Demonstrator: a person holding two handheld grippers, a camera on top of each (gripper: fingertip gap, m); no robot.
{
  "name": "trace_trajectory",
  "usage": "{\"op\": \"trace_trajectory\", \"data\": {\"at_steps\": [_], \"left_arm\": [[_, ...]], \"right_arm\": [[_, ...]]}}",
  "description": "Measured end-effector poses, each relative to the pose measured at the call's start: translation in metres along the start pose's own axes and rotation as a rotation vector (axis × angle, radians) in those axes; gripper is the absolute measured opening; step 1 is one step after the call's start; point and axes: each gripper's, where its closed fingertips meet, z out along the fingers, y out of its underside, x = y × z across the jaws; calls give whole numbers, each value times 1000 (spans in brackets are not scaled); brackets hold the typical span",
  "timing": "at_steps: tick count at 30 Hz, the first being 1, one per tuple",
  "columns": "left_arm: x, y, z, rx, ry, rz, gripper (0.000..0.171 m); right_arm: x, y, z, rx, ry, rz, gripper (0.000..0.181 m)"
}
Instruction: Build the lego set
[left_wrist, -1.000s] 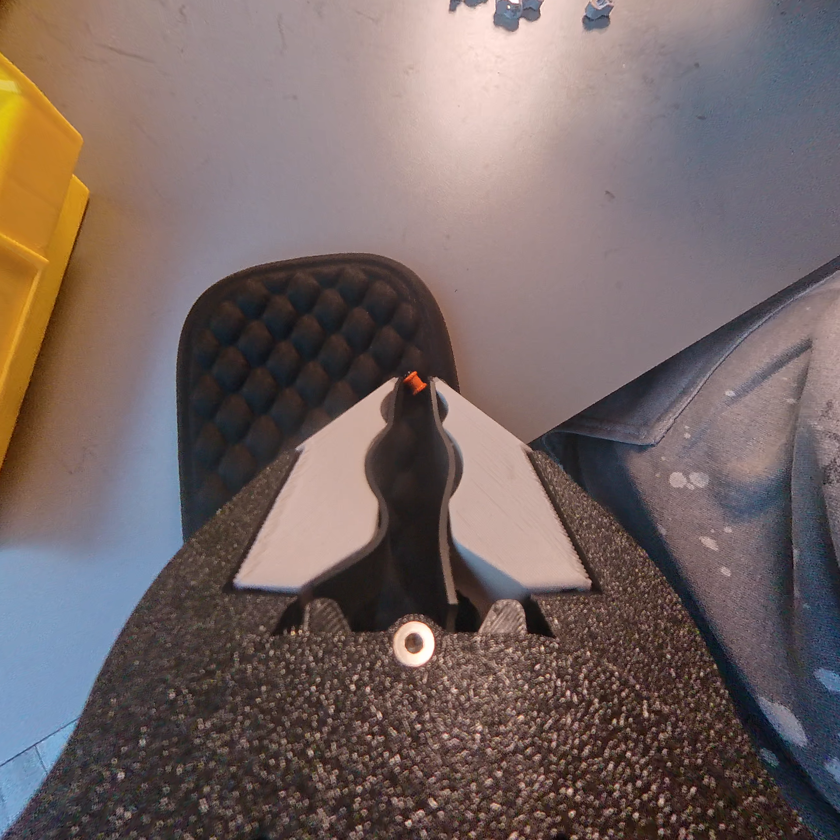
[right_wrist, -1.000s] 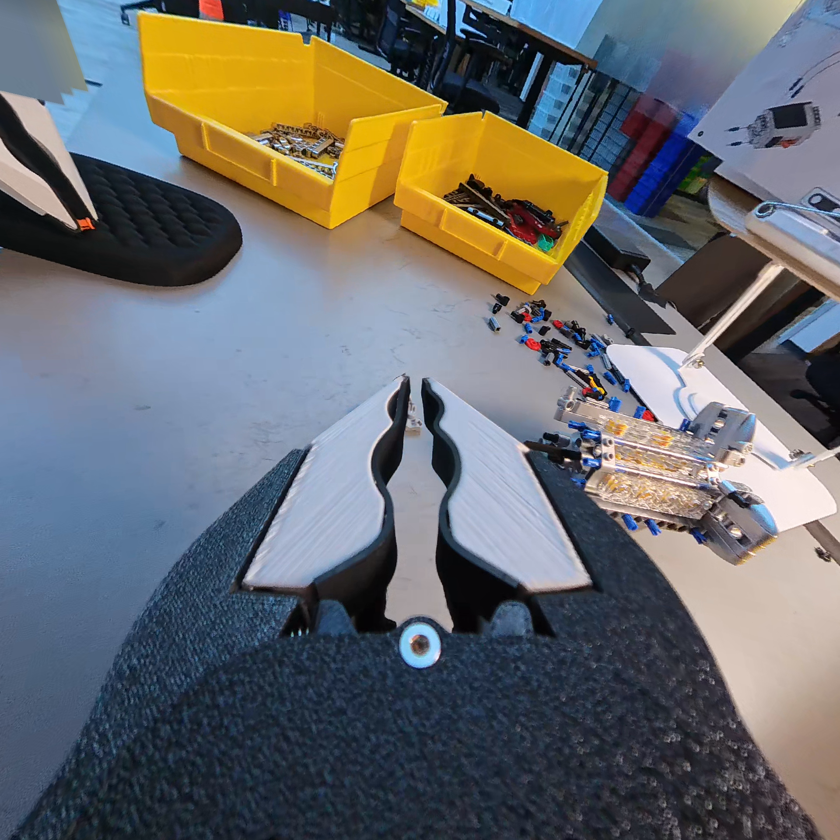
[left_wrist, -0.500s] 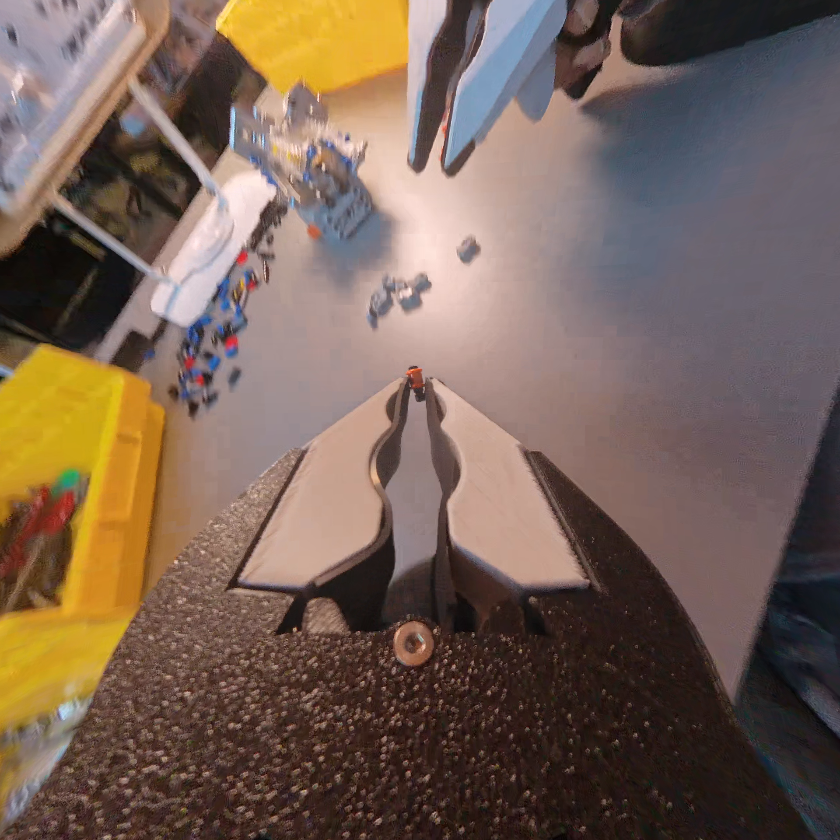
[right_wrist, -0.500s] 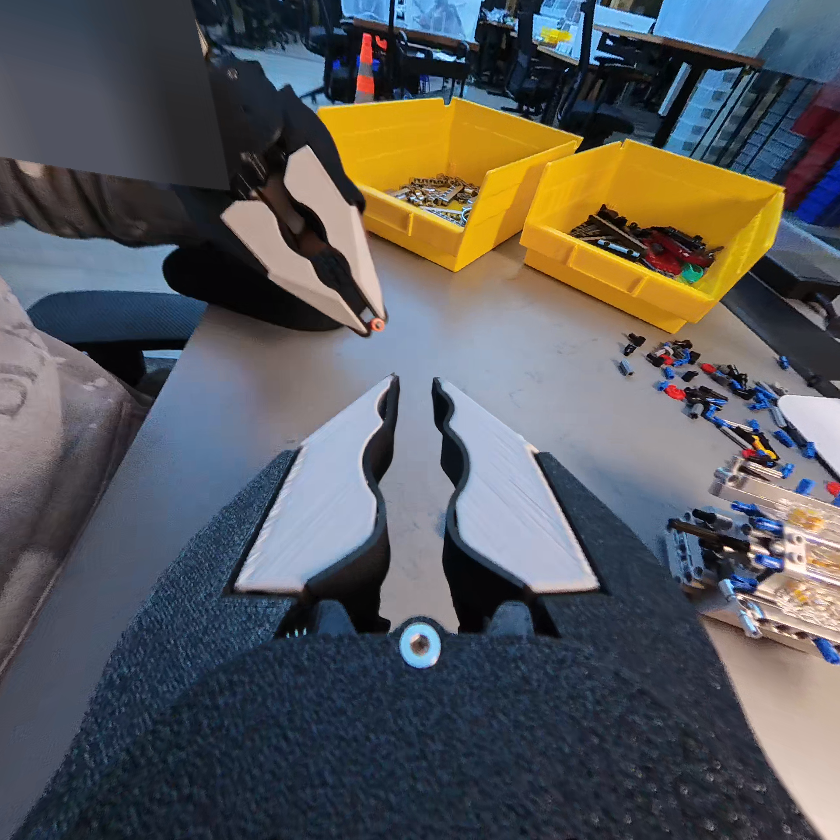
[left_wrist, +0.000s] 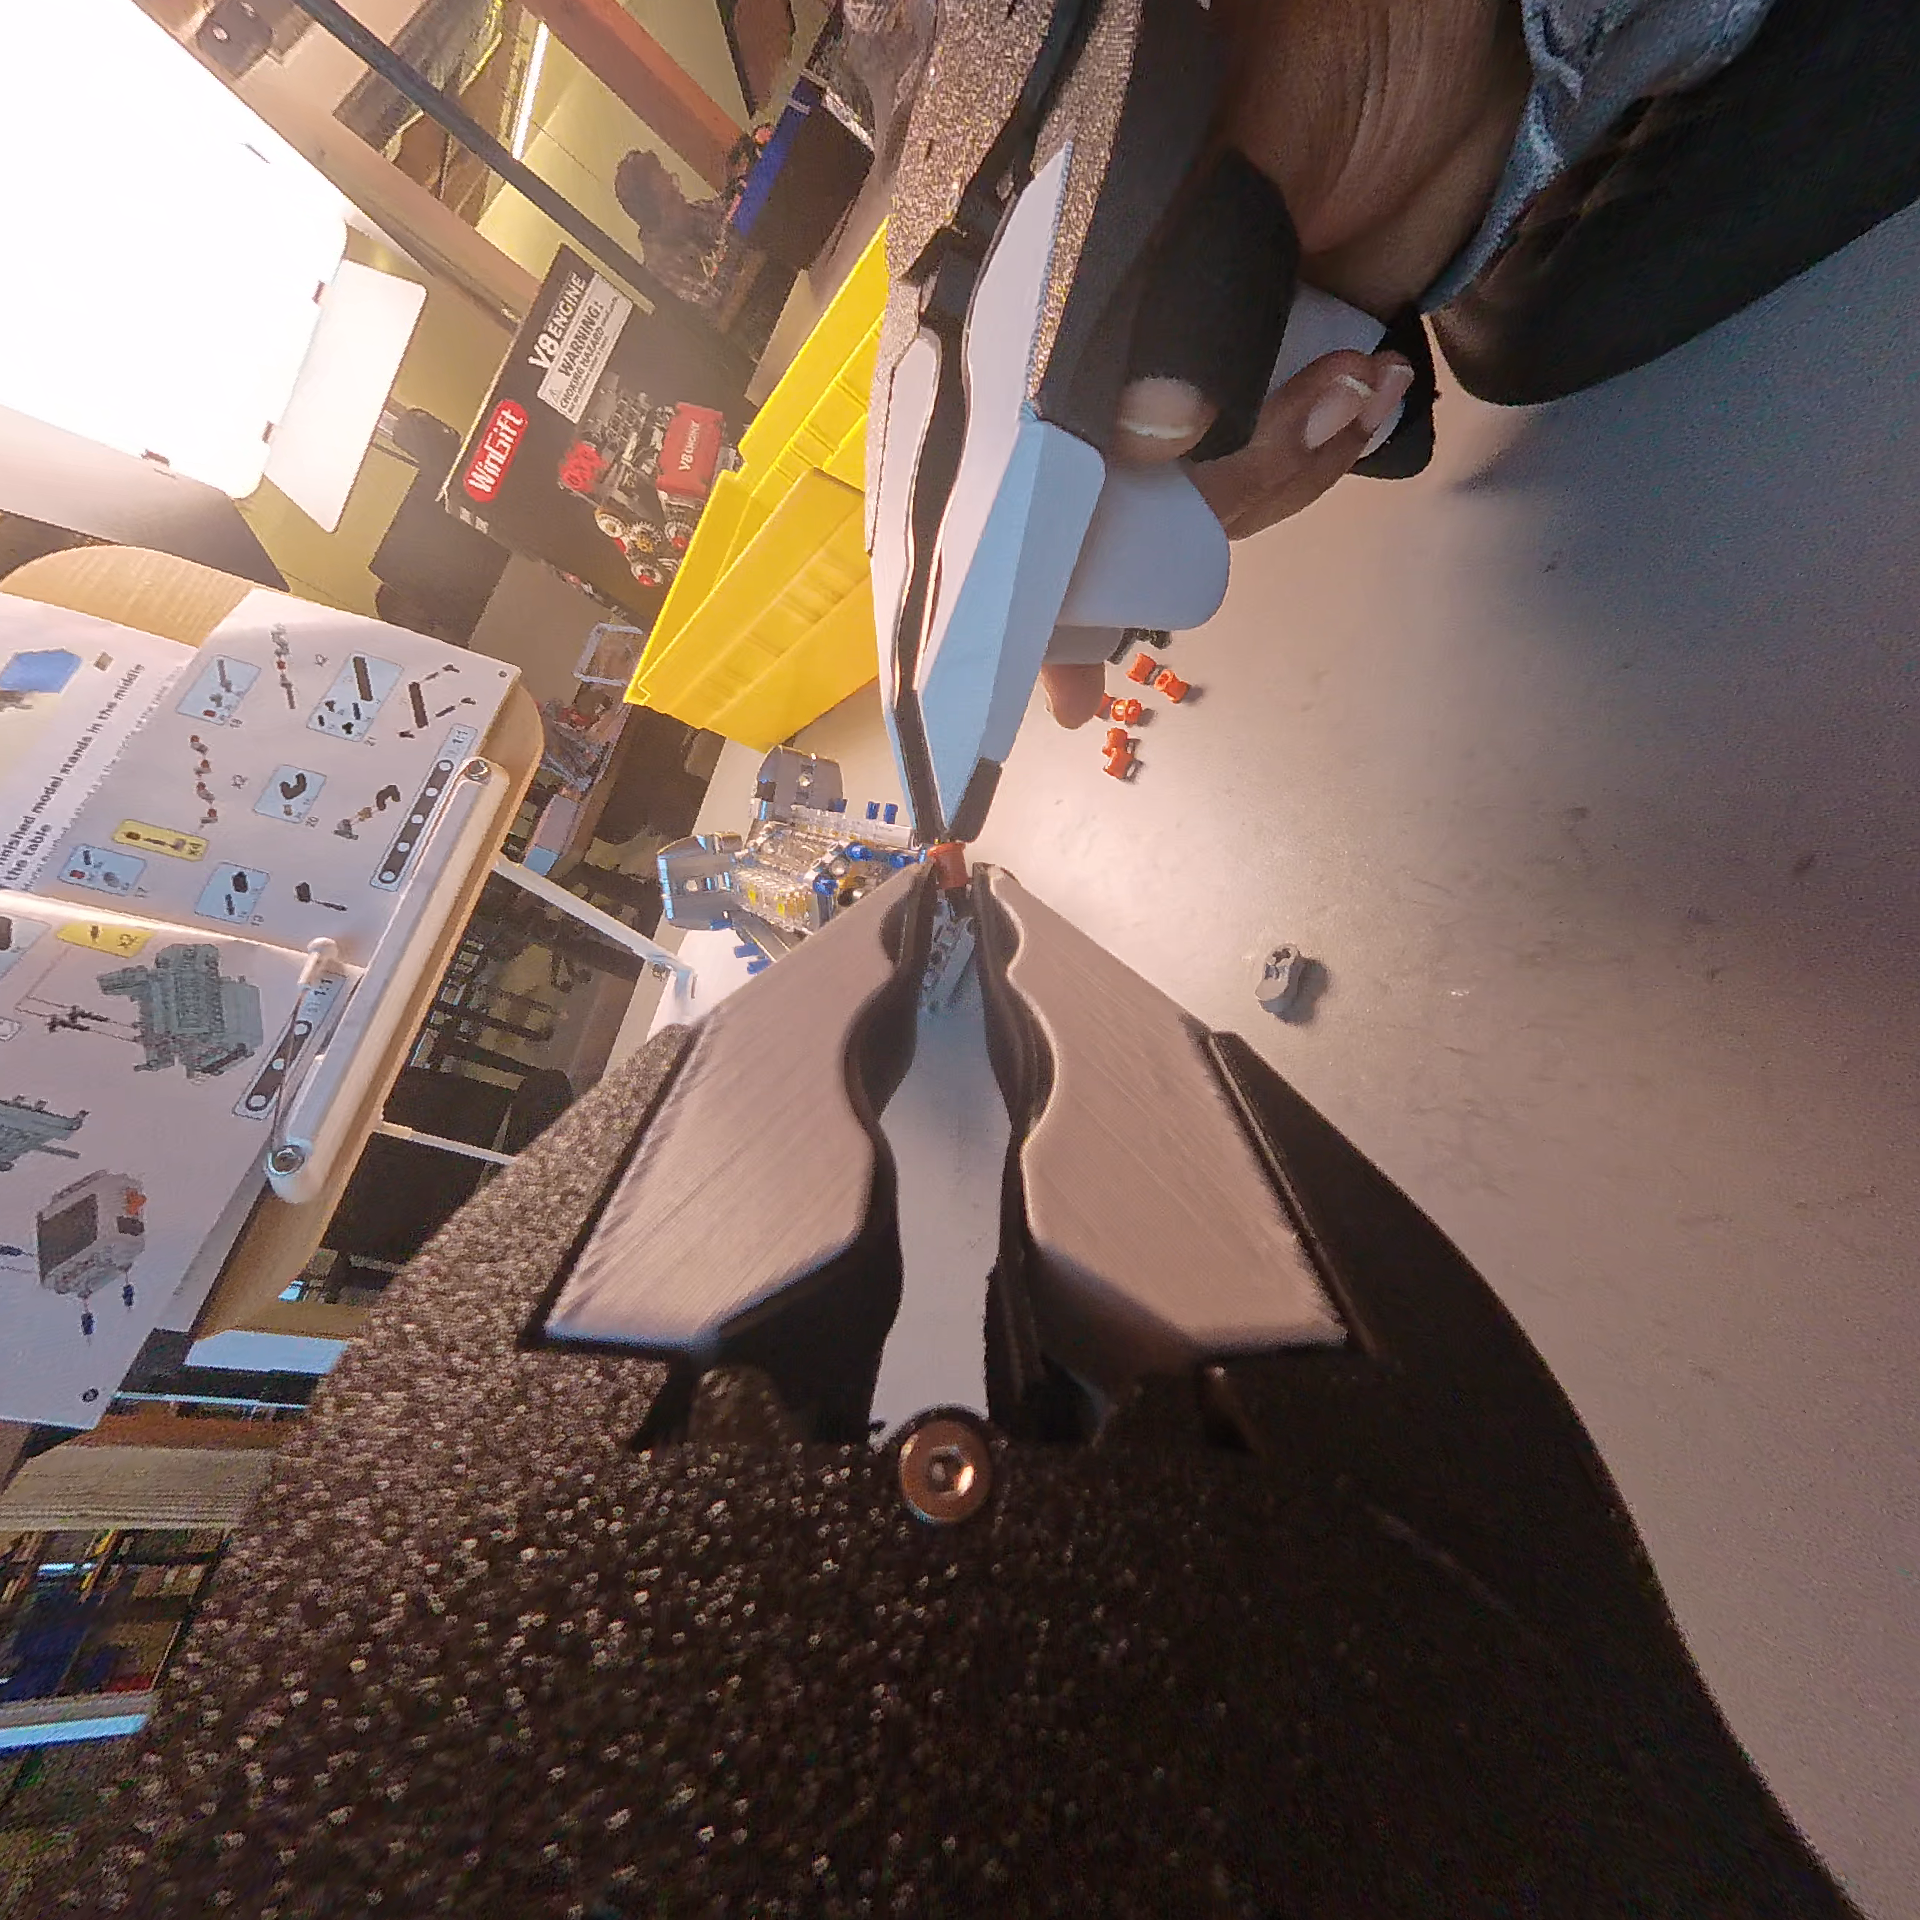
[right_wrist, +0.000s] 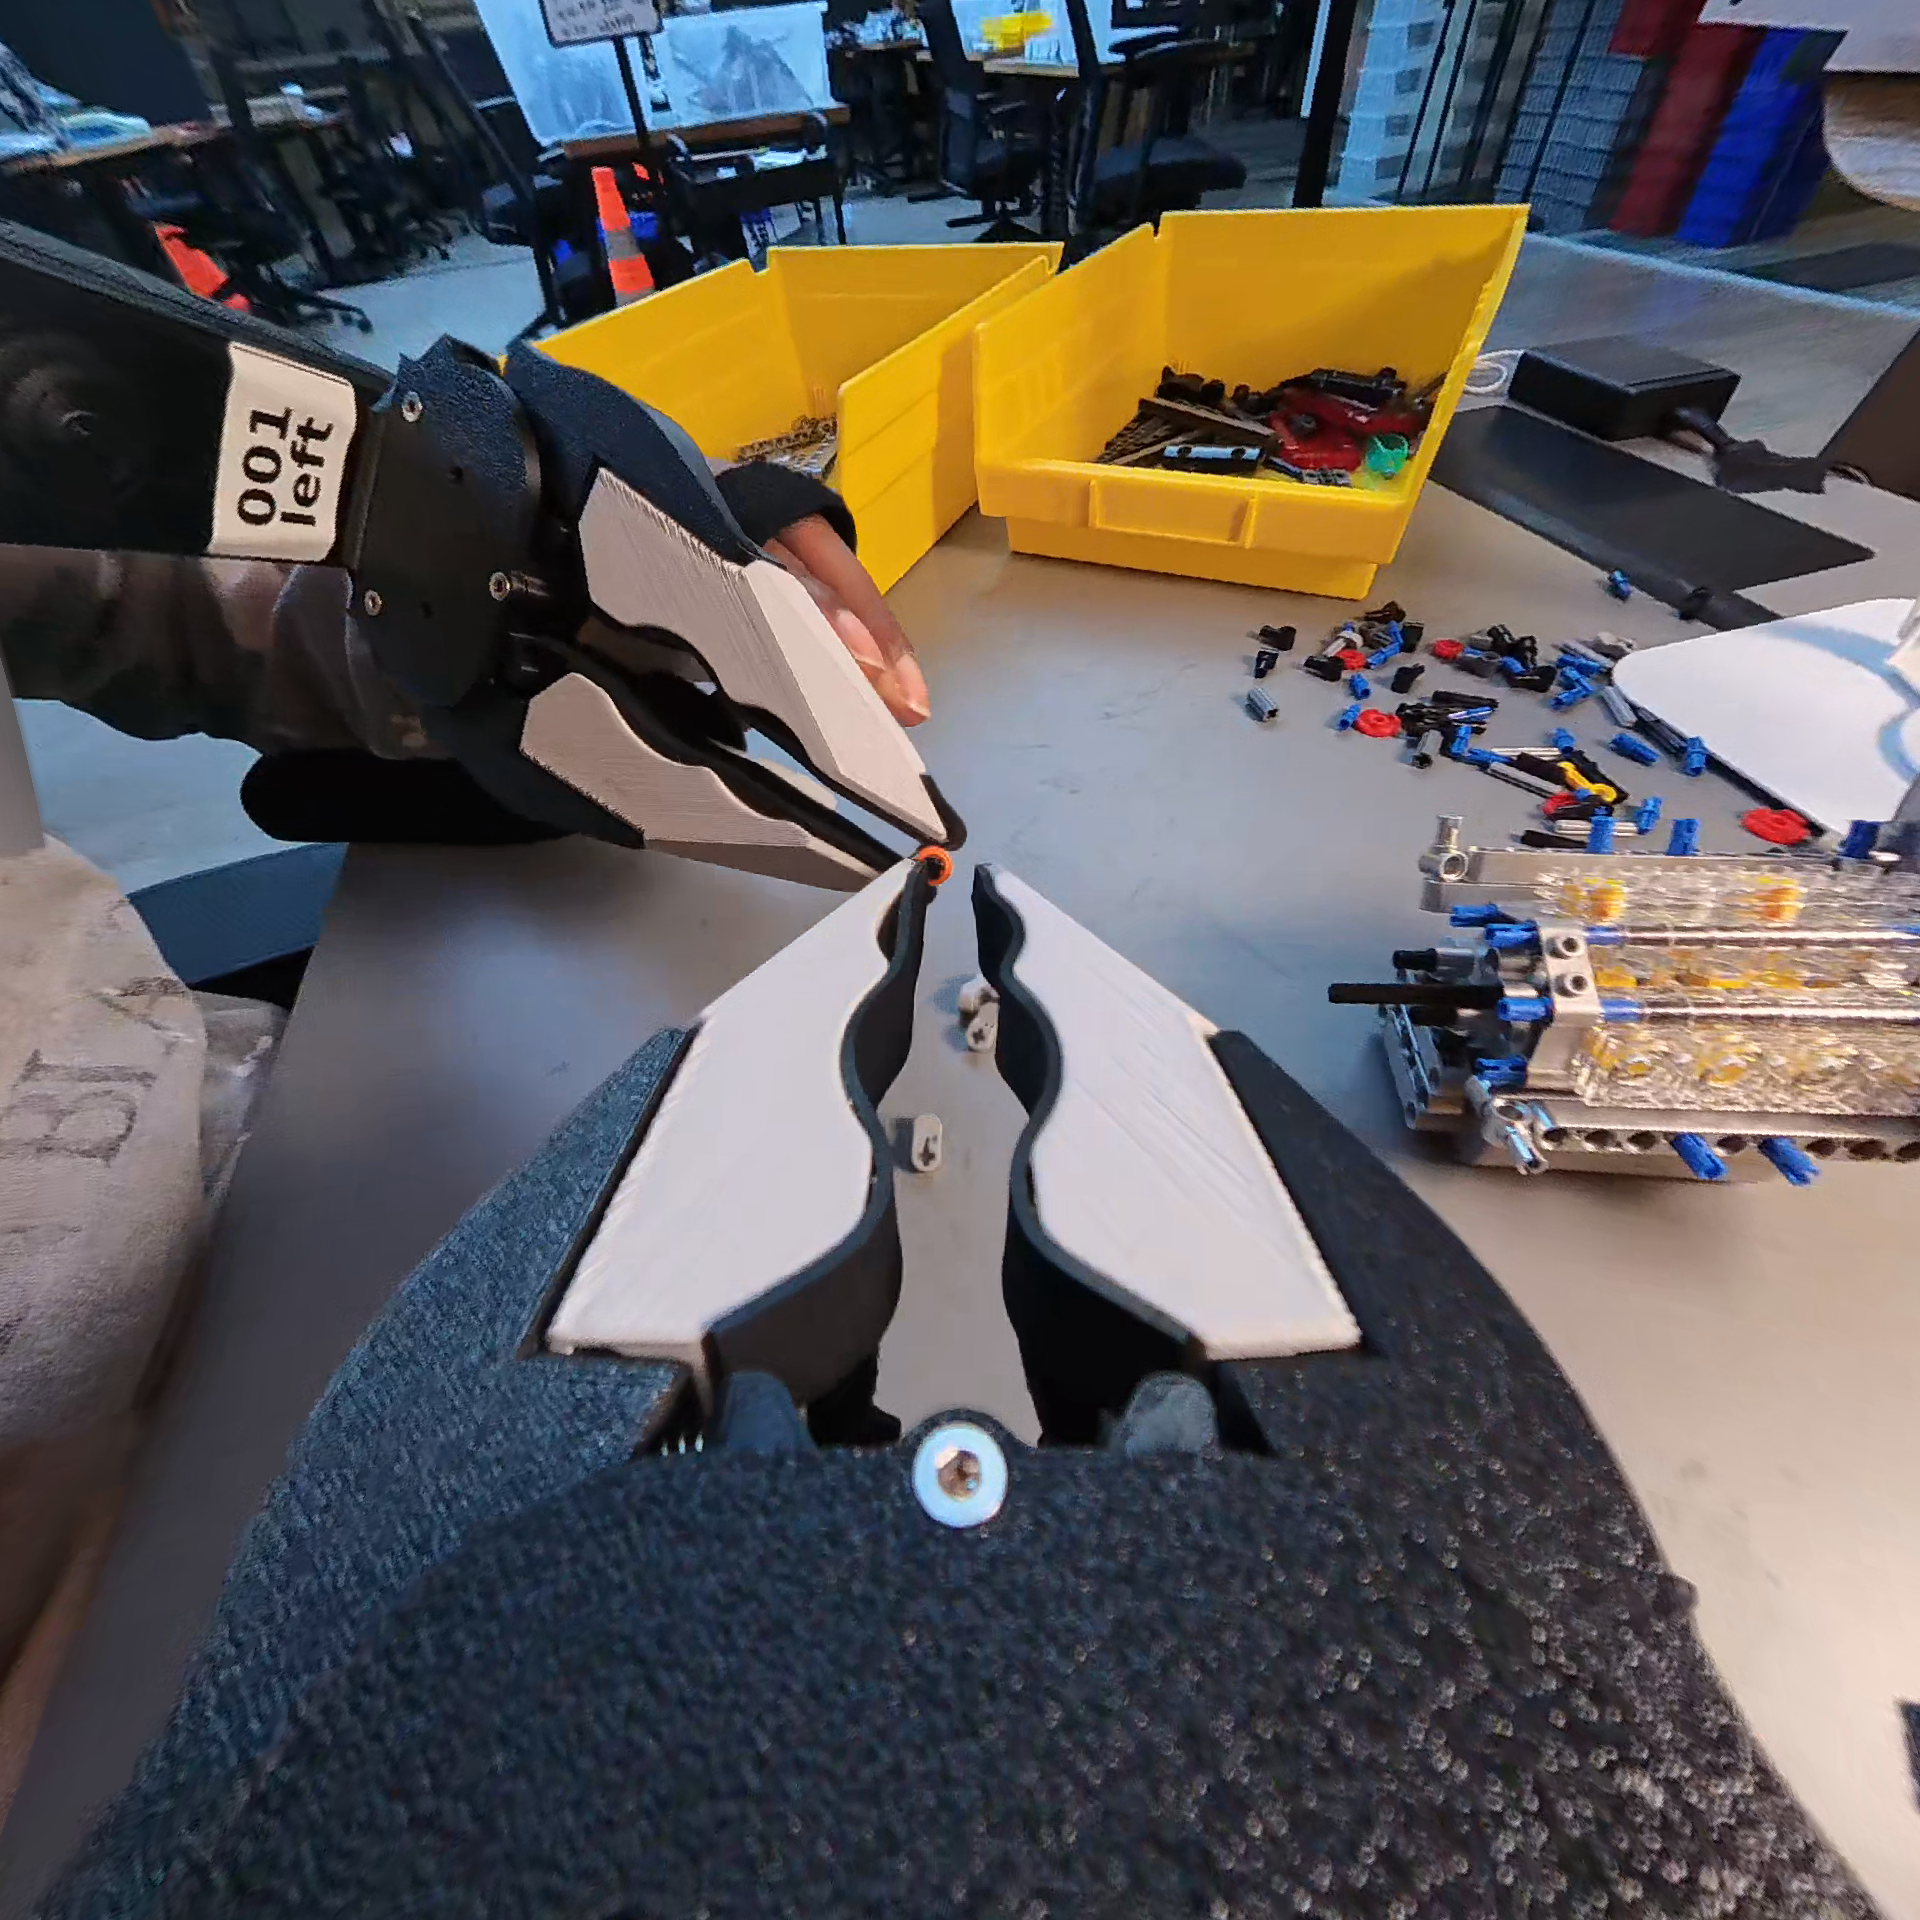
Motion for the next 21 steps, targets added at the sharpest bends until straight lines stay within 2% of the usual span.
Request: {"op": "trace_trajectory", "data": {"at_steps": [12,17,21], "left_arm": [[5,-1,-3,-17,-14,41,4],[7,-4,-4,-16,-18,50,4],[9,-2,-3,-9,16,-41,5]], "right_arm": [[-12,0,4,12,-102,114,12],[-12,2,4,-2,-99,114,7],[-9,5,2,-30,-93,95,6]]}}
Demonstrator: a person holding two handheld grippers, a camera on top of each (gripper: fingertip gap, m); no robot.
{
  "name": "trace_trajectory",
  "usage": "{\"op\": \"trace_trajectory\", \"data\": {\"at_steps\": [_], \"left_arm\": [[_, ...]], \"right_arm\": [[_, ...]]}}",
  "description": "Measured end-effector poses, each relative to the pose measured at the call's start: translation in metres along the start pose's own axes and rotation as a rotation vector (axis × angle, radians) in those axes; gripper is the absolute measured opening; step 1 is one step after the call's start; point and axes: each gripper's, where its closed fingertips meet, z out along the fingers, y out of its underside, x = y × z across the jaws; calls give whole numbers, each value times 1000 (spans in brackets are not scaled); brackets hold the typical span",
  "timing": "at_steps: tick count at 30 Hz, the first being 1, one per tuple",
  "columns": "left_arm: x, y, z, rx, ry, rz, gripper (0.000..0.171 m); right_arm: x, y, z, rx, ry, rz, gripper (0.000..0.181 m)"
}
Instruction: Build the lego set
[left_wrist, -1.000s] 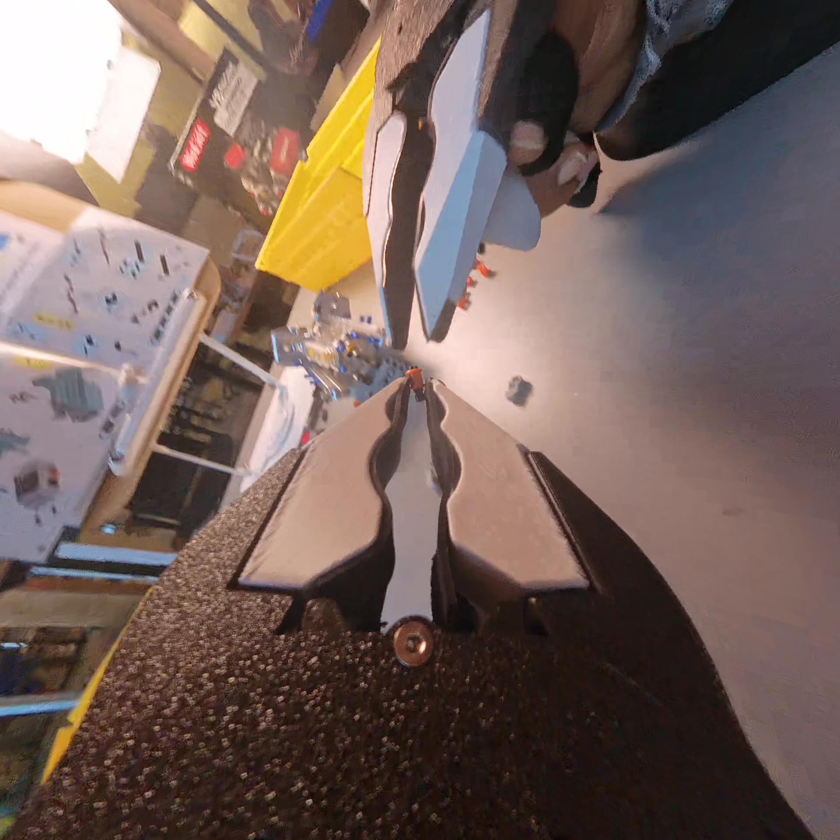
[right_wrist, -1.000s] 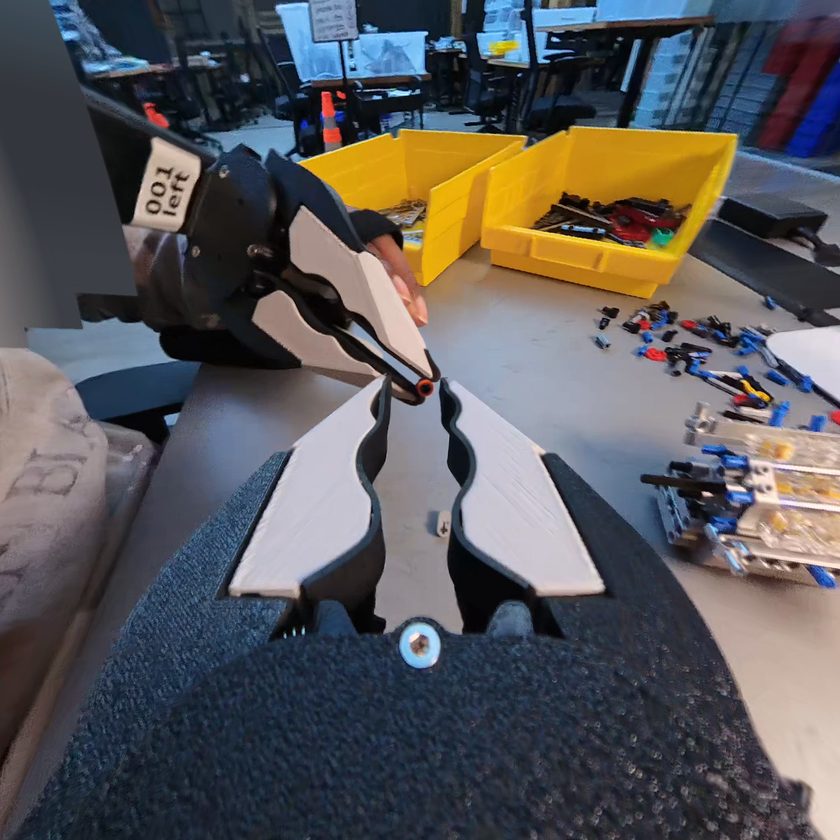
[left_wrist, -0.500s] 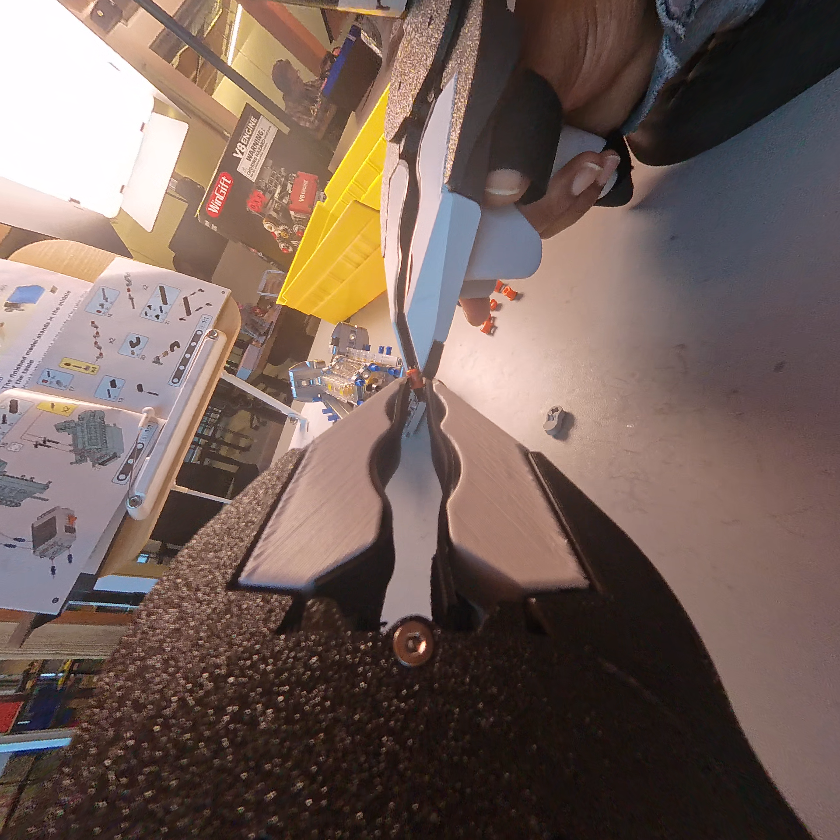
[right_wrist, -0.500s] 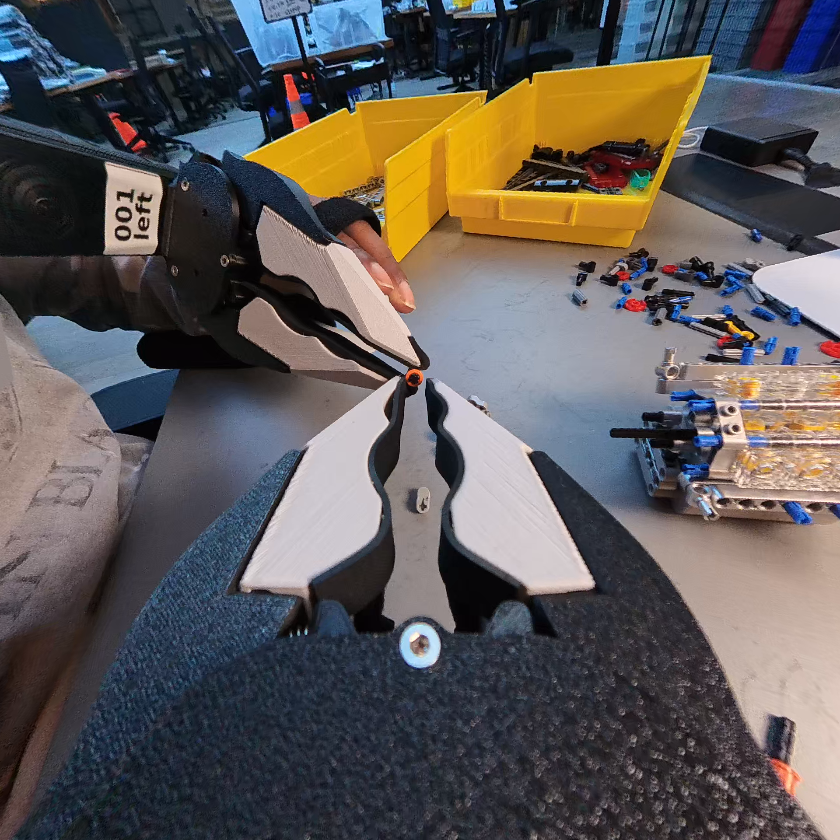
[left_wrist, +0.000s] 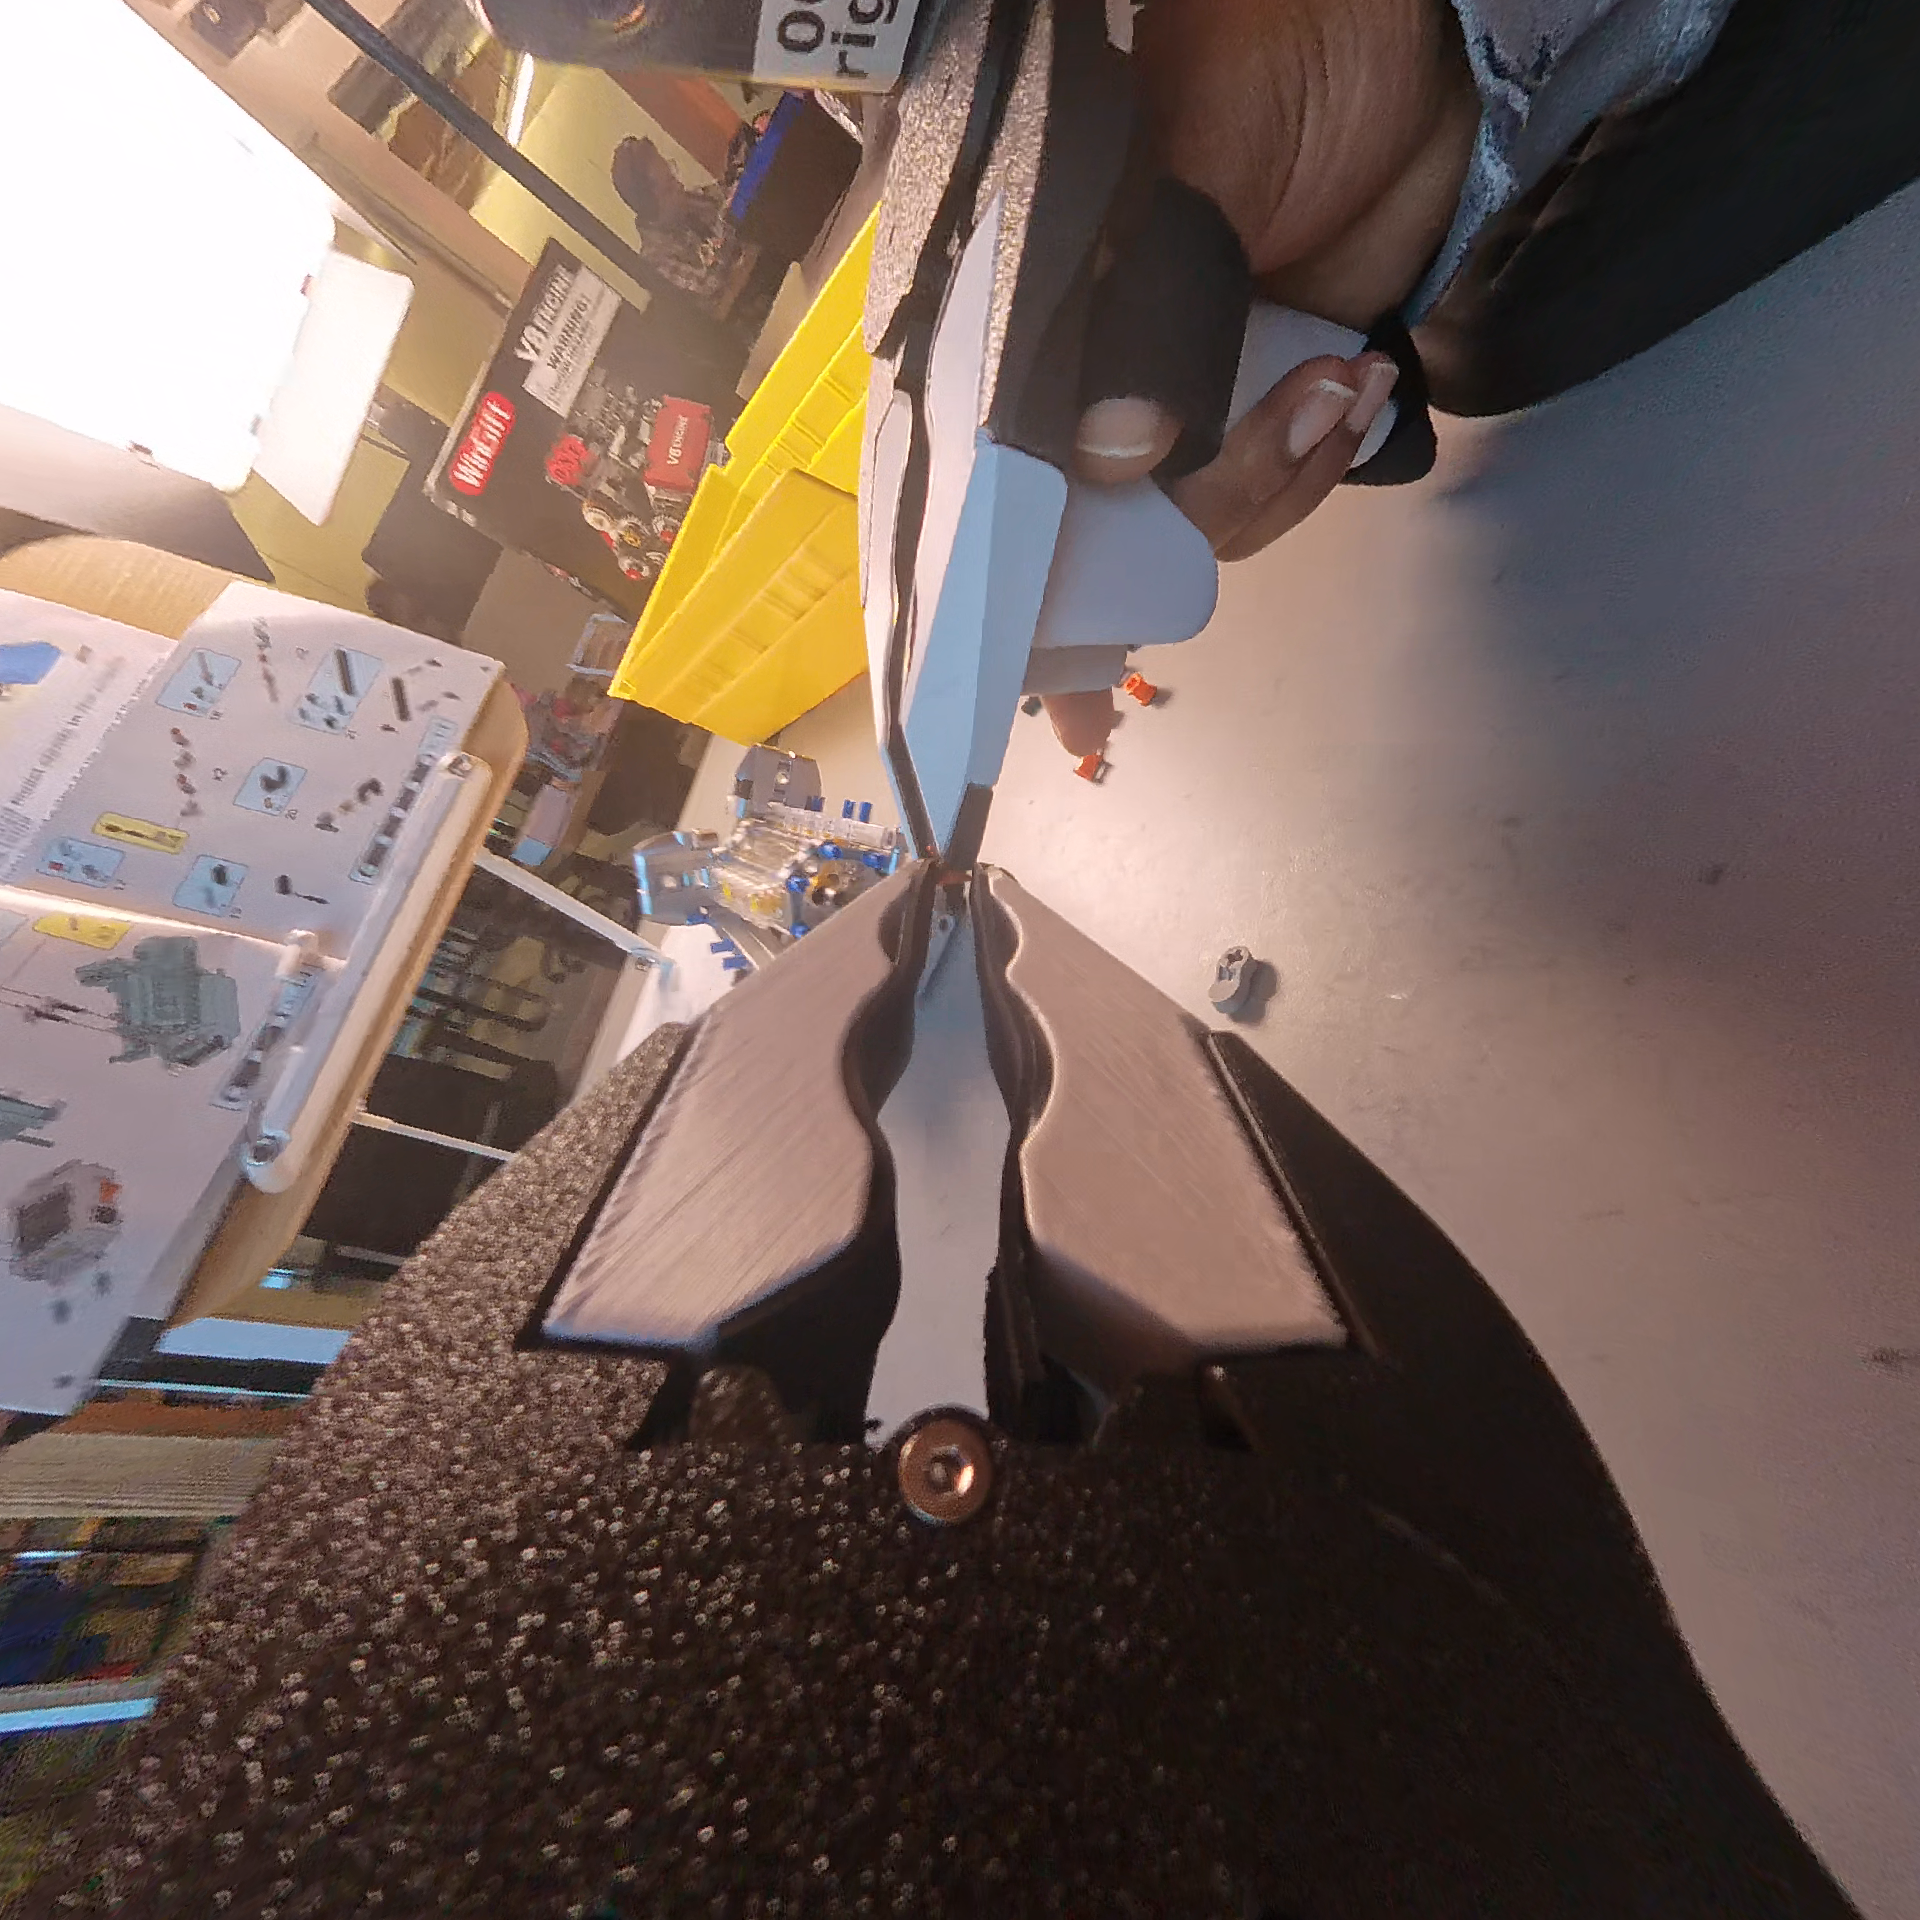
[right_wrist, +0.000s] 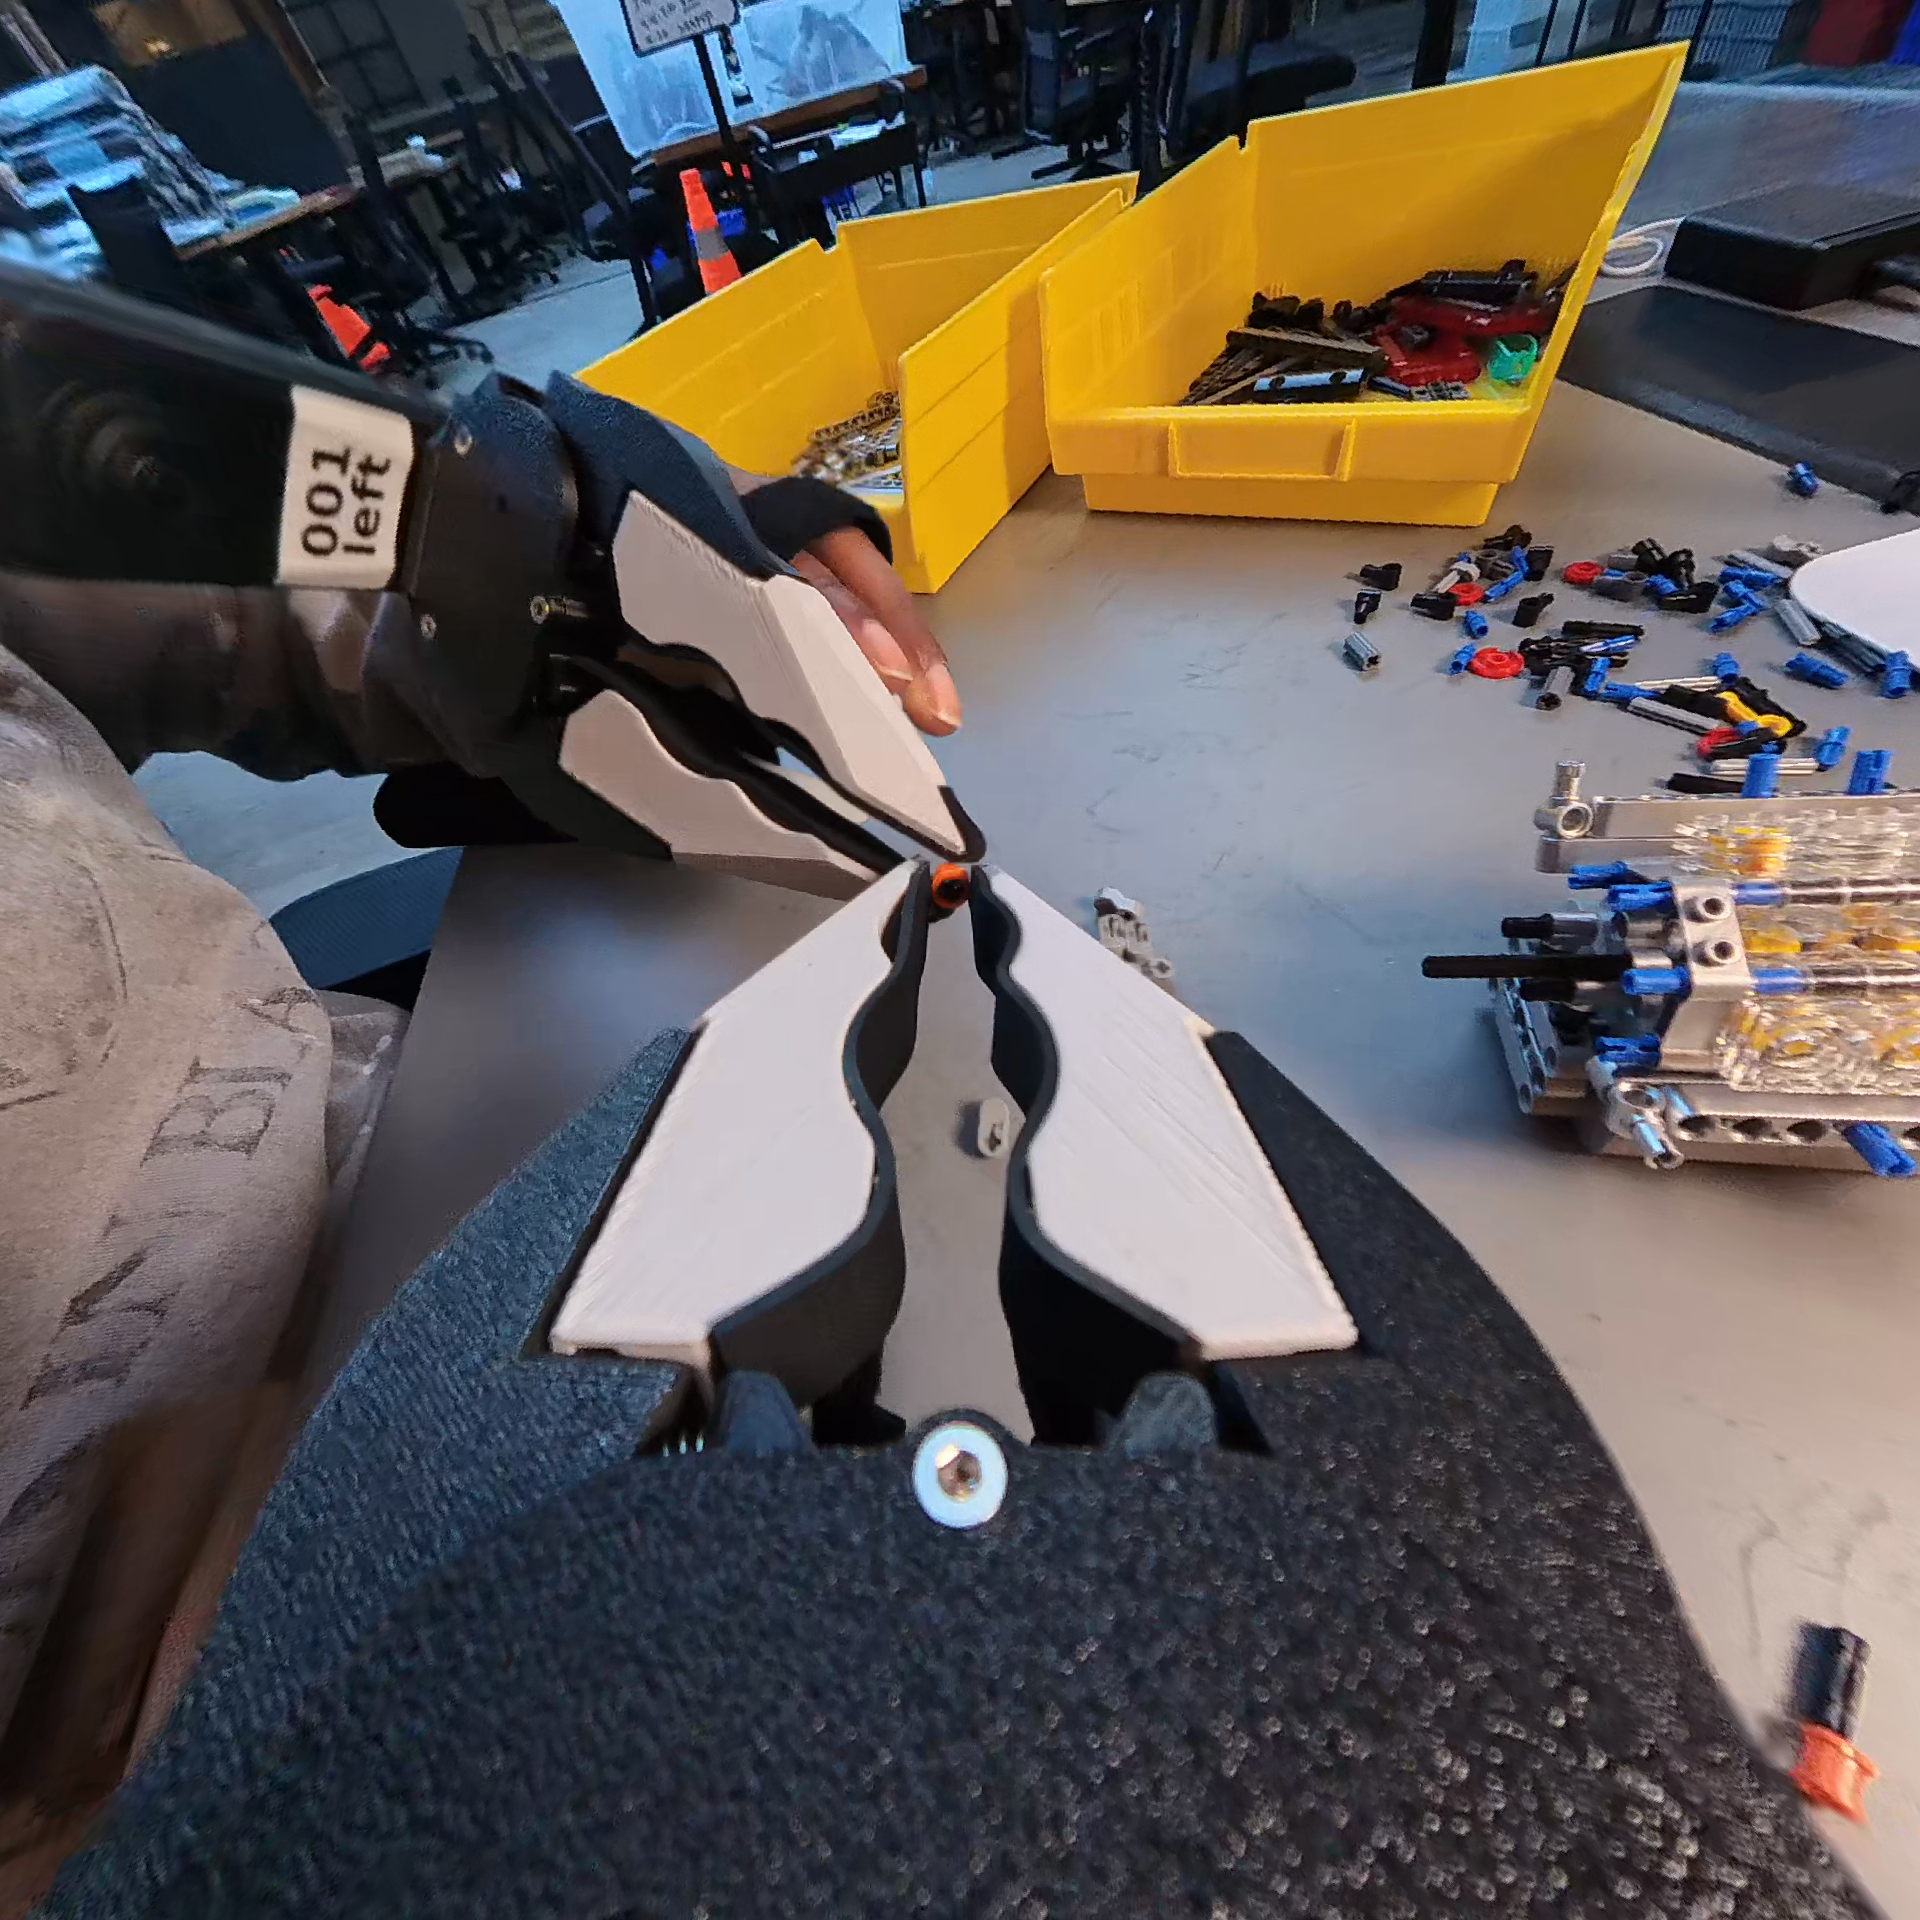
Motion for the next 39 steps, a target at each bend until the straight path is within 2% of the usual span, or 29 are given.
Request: {"op": "trace_trajectory", "data": {"at_steps": [2,6,10,14,20,30,39], "left_arm": [[2,7,1,-12,64,-123,8],[18,25,6,-65,239,-314,9],[44,36,13,-142,417,-362,9],[59,40,17,-191,529,-429,9],[66,43,20,-218,555,-413,12],[68,42,17,-204,562,-422,9],[70,42,17,-210,567,-420,6]], "right_arm": [[6,3,-5,-34,25,-28,6],[11,31,-7,-217,47,-128,6],[11,60,-1,-383,53,-223,6],[9,74,3,-450,36,-235,6],[9,79,4,-477,22,-224,6],[7,71,6,-429,12,-226,6],[8,76,8,-455,14,-229,6]]}}
